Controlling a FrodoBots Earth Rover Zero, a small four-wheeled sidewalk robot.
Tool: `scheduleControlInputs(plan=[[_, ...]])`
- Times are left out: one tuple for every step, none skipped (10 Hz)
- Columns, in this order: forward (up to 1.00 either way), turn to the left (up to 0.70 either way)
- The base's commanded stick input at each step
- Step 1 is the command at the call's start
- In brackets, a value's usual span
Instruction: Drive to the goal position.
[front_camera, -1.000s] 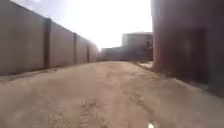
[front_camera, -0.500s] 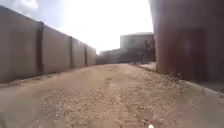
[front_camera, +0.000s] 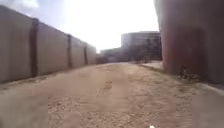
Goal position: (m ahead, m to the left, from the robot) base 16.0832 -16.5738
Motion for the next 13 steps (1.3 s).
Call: scheduleControlInputs(plan=[[1.00,-0.27],[1.00,-0.27],[1.00,0.00],[1.00,0.00],[1.00,0.00],[1.00,0.00],[1.00,0.00],[1.00,0.00],[1.00,0.00],[1.00,0.00],[1.00,0.00],[1.00,0.00],[1.00,0.00]])
